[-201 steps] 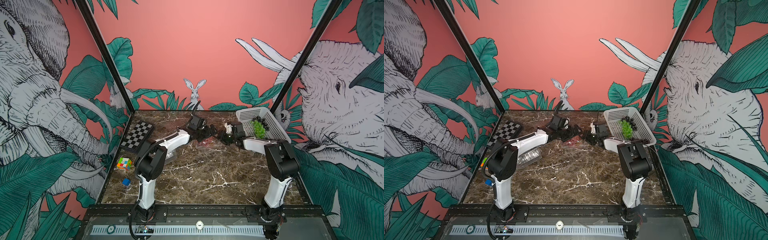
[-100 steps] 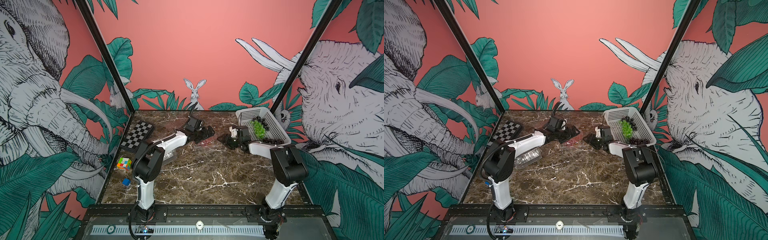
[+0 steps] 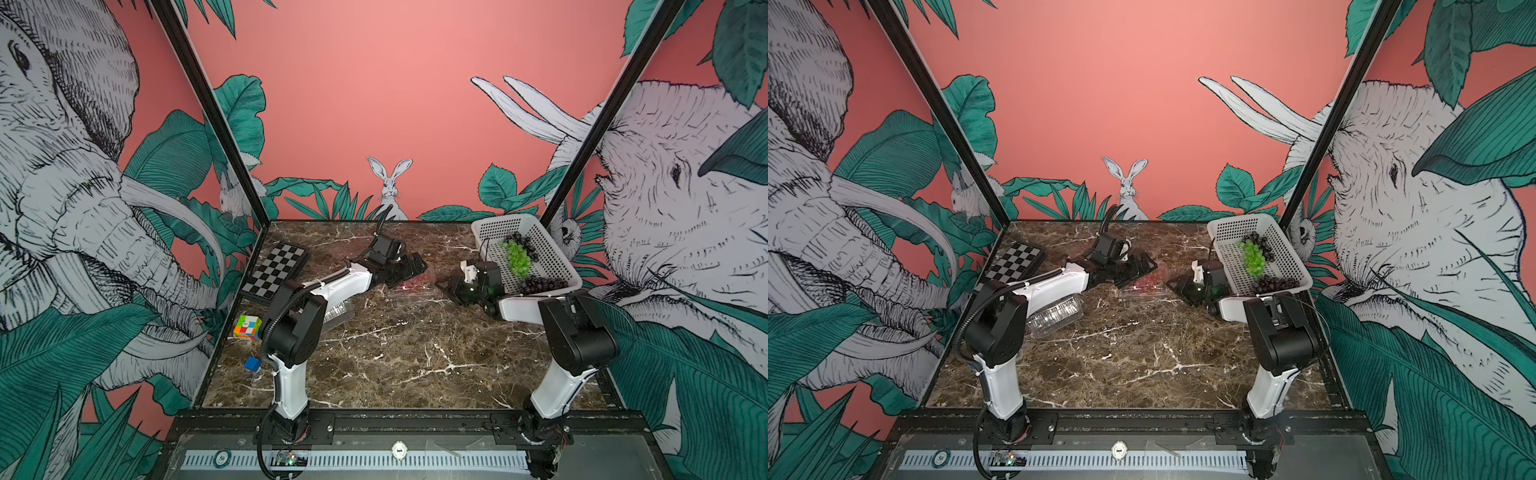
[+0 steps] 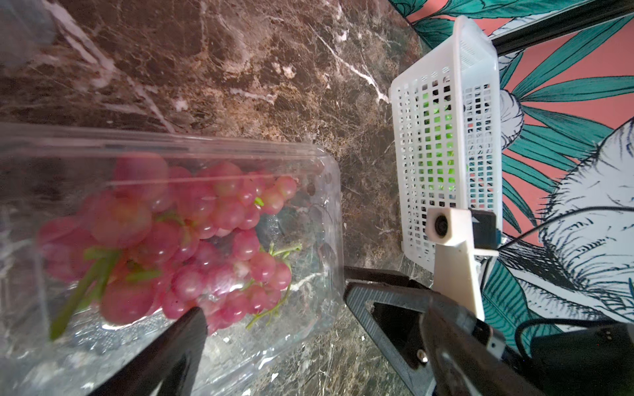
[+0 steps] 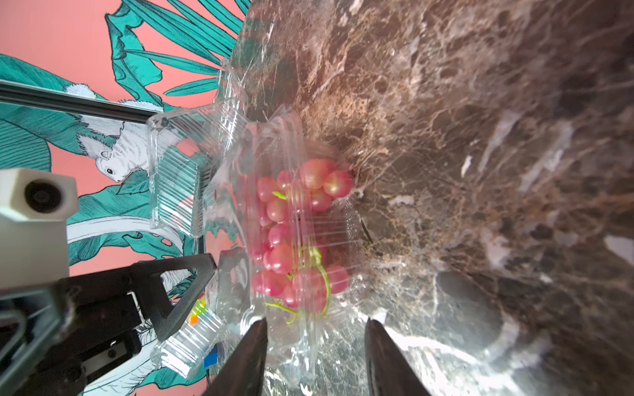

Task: Pack grapes into containers
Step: Close the packing box at the center of the board.

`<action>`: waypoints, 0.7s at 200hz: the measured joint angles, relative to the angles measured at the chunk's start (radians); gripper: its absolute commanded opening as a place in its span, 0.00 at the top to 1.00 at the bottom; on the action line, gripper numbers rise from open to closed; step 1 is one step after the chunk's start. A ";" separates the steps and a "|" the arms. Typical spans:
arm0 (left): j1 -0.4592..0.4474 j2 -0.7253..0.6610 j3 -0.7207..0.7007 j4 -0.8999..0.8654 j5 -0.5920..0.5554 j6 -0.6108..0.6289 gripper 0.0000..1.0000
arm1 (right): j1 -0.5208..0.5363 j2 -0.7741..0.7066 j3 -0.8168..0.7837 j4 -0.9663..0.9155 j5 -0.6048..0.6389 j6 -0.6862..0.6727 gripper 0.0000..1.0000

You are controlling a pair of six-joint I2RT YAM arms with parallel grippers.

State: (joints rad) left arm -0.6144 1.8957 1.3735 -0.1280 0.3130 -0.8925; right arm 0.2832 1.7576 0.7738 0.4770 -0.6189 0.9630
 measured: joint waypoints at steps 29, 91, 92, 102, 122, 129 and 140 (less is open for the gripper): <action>0.000 0.000 0.000 0.000 0.000 0.003 0.00 | 0.000 -0.012 -0.035 0.042 -0.007 0.016 0.57; 0.000 -0.004 0.000 -0.001 0.000 0.003 0.00 | 0.000 -0.027 -0.082 0.099 -0.023 0.040 0.63; 0.000 -0.004 0.000 -0.001 0.000 0.003 0.01 | 0.000 -0.027 -0.082 0.101 -0.024 0.040 0.63; 0.000 -0.004 0.000 -0.001 0.000 0.003 0.00 | 0.000 -0.027 -0.082 0.110 -0.026 0.048 0.65; 0.000 -0.005 0.000 -0.001 -0.001 0.003 0.00 | 0.000 -0.022 -0.082 0.134 -0.028 0.064 0.68; 0.000 -0.006 0.000 -0.001 -0.001 0.003 0.00 | 0.000 -0.017 -0.082 0.147 -0.029 0.068 0.68; 0.000 -0.008 0.000 -0.002 -0.002 0.003 0.00 | 0.002 -0.007 -0.082 0.164 -0.029 0.078 0.69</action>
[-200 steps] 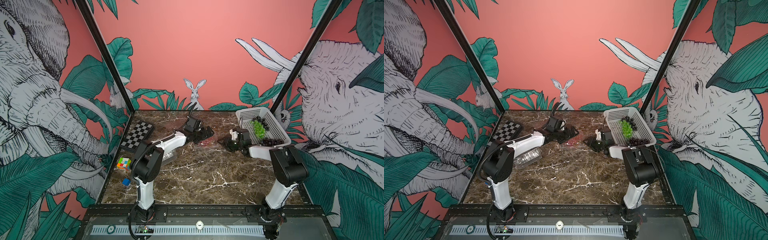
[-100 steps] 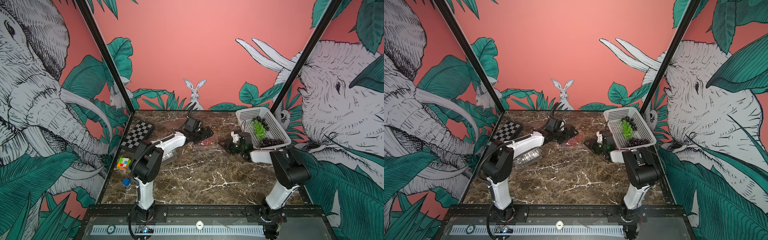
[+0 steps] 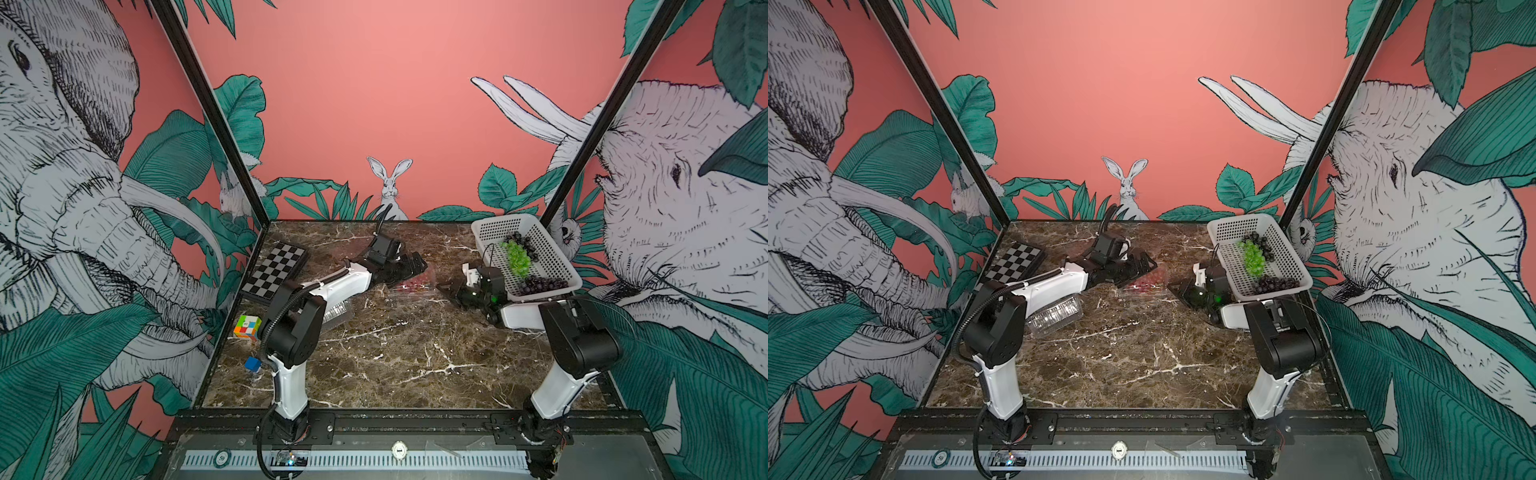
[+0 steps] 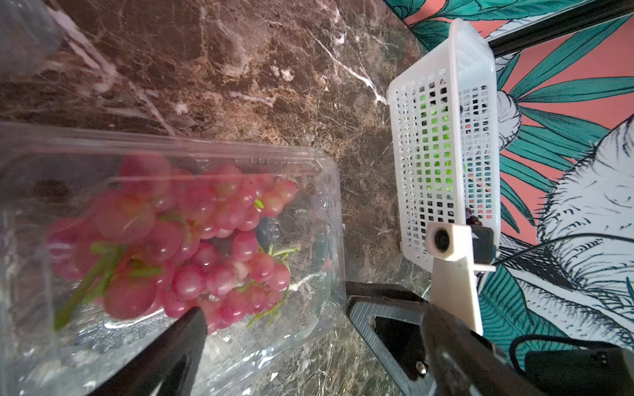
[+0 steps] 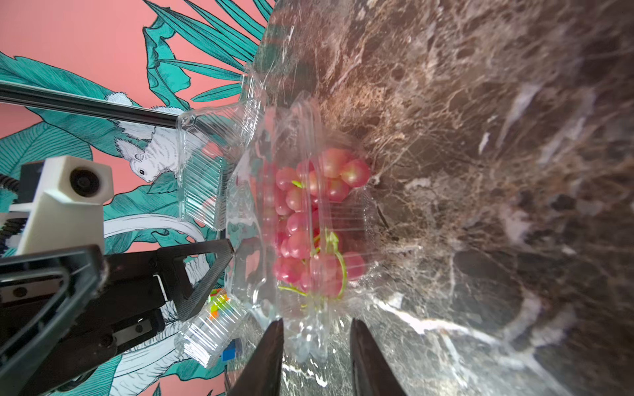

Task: Pack grapes into containers
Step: Close the packing box at the center of the board.

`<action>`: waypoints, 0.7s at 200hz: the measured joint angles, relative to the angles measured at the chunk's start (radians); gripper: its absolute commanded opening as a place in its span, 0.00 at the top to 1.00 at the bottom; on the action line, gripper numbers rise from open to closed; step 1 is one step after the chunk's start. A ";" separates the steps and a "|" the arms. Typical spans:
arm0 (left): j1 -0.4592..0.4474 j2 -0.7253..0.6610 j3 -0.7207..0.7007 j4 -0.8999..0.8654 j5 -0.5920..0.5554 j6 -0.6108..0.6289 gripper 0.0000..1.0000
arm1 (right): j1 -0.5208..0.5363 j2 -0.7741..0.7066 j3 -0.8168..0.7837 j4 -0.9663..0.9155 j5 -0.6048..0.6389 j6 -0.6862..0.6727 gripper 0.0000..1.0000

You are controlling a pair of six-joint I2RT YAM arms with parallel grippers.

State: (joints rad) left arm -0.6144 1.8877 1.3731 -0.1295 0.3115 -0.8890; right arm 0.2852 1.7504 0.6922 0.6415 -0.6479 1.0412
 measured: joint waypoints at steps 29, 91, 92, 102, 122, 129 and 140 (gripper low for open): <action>0.000 -0.004 -0.001 0.000 -0.003 0.000 0.00 | 0.008 0.016 0.000 0.013 0.000 0.011 0.72; 0.000 -0.005 -0.008 -0.001 -0.006 0.001 0.00 | 0.016 0.034 0.000 0.037 0.000 0.021 0.77; 0.000 -0.005 -0.008 -0.001 -0.006 0.001 0.00 | 0.016 0.035 0.000 0.037 0.000 0.022 0.77; 0.000 -0.005 -0.009 -0.001 -0.006 0.002 0.00 | 0.017 0.039 0.000 0.045 0.000 0.026 0.77; 0.001 -0.008 -0.016 0.000 -0.007 0.003 0.00 | 0.020 0.039 -0.001 0.055 0.000 0.030 0.77; 0.001 -0.009 -0.018 0.000 -0.007 0.003 0.01 | 0.021 0.039 -0.001 0.056 0.001 0.030 0.77; 0.001 -0.010 -0.020 0.000 -0.007 0.004 0.00 | 0.024 0.039 -0.001 0.055 0.001 0.029 0.76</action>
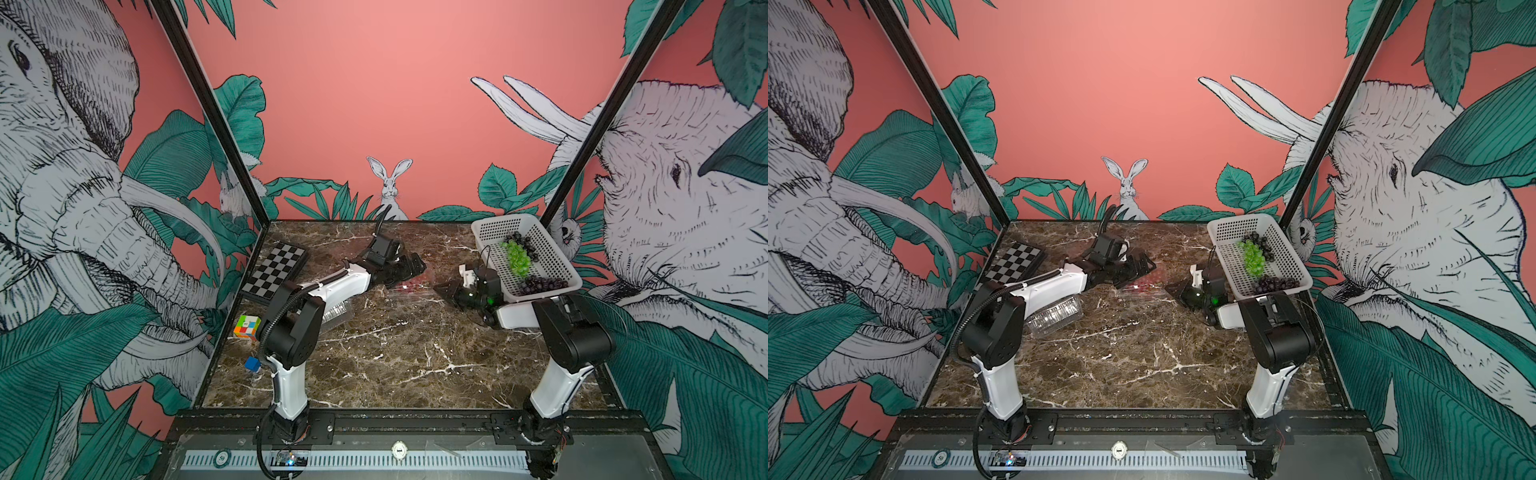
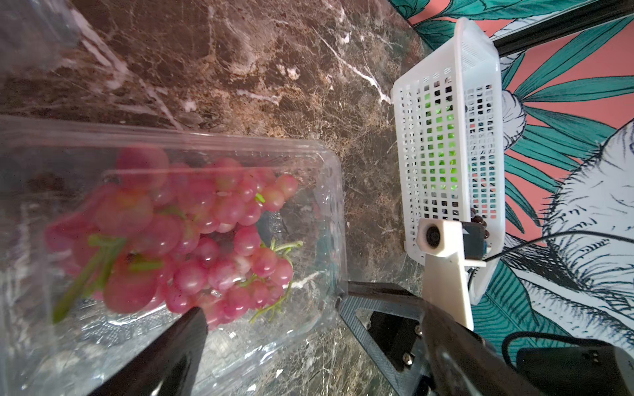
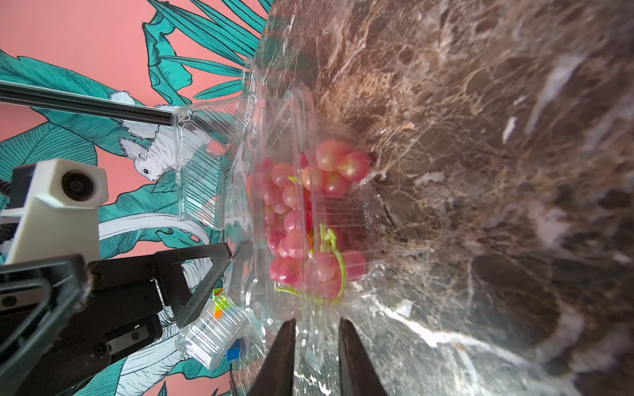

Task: Pack grapes into containers
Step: Close the packing box at the center of the board.

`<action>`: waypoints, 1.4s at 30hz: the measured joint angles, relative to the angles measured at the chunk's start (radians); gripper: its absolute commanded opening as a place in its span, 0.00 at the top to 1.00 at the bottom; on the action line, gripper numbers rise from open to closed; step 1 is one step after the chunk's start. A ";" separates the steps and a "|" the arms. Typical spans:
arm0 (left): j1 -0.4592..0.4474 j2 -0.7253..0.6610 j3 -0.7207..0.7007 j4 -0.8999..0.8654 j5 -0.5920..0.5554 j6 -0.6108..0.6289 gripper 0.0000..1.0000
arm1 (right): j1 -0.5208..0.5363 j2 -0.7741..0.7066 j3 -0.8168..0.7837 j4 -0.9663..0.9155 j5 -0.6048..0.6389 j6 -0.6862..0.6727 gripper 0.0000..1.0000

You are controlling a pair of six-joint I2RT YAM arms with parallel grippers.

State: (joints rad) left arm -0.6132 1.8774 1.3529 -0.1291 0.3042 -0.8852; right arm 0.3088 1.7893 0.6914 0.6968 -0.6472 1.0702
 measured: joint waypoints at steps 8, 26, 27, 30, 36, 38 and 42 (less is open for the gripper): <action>0.000 -0.011 -0.010 0.000 -0.003 0.000 0.01 | 0.005 0.028 -0.001 0.035 -0.003 0.012 0.77; 0.000 -0.013 -0.013 0.000 -0.007 0.000 0.00 | 0.006 0.071 -0.018 0.169 -0.004 0.048 0.85; 0.001 -0.013 -0.014 0.000 -0.007 0.000 0.00 | 0.006 0.071 -0.018 0.171 -0.003 0.048 0.85; 0.002 -0.013 -0.015 0.000 -0.006 0.000 0.00 | 0.006 0.074 -0.018 0.177 -0.003 0.049 0.86; 0.003 -0.013 -0.020 0.000 -0.006 0.000 0.00 | 0.006 0.080 -0.021 0.188 -0.001 0.048 0.87; 0.003 -0.014 -0.020 0.000 -0.006 0.000 0.00 | 0.006 0.080 -0.025 0.191 0.000 0.048 0.87; 0.003 -0.014 -0.020 0.000 -0.006 0.000 0.00 | 0.006 0.080 -0.027 0.198 0.003 0.048 0.89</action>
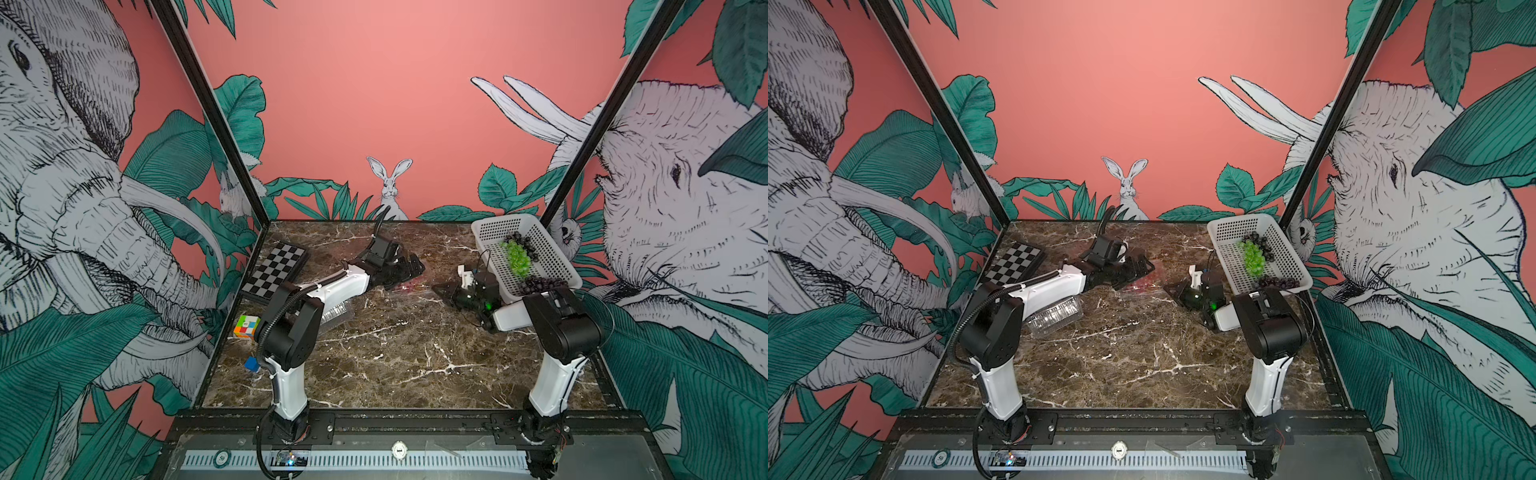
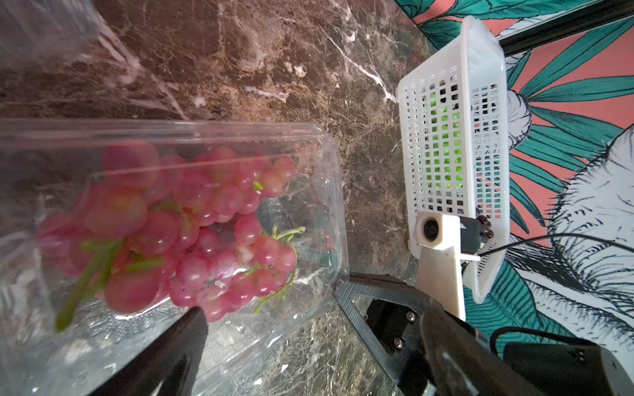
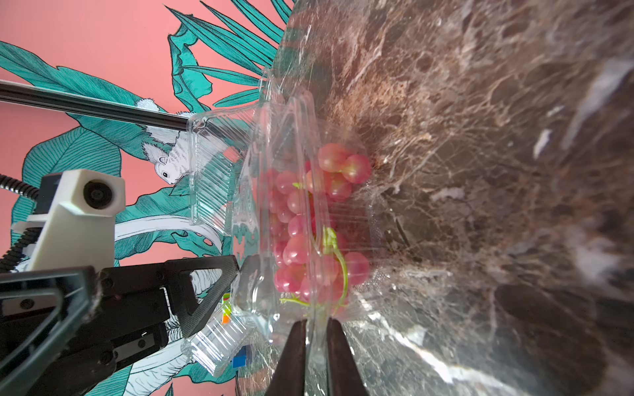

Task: Pack grapes into containers
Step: Close the packing box at the center of the board.

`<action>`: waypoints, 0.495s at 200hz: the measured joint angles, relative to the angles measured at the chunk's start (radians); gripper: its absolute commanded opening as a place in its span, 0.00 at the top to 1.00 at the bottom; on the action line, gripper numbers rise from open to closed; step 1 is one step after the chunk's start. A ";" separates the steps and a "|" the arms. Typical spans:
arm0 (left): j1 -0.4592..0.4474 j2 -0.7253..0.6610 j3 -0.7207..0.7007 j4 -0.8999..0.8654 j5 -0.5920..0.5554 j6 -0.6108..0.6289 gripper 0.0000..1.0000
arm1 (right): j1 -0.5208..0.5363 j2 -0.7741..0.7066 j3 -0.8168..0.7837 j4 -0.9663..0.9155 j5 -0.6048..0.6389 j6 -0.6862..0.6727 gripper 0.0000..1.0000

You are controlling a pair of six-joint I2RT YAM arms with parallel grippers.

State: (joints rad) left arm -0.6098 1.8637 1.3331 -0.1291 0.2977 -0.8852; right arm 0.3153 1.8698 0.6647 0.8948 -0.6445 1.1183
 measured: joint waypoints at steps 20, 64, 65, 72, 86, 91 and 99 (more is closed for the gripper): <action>0.000 0.000 0.000 0.000 0.000 0.000 0.00 | 0.000 0.005 -0.001 0.010 0.000 0.000 0.90; 0.000 0.000 0.000 0.000 0.000 0.000 0.00 | 0.000 0.008 -0.008 0.029 0.000 0.001 0.92; 0.000 0.000 0.000 0.000 0.000 0.000 0.00 | 0.000 0.008 -0.008 0.029 0.000 0.000 0.92; 0.000 0.000 0.000 0.000 0.000 0.000 0.00 | 0.000 0.008 -0.008 0.029 0.000 0.000 0.90; 0.000 0.000 0.000 0.000 0.000 0.003 0.00 | 0.000 0.008 -0.008 0.027 0.000 0.002 0.81; 0.000 0.000 0.000 -0.001 0.000 0.004 0.00 | 0.000 0.008 -0.008 0.025 0.002 -0.002 0.79; 0.000 -0.002 0.001 -0.005 -0.001 0.012 0.00 | 0.000 0.008 -0.008 0.017 0.005 -0.004 0.74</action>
State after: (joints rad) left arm -0.6094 1.8622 1.3338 -0.1337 0.2966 -0.8730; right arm 0.3153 1.8782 0.6571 0.9115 -0.6395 1.1141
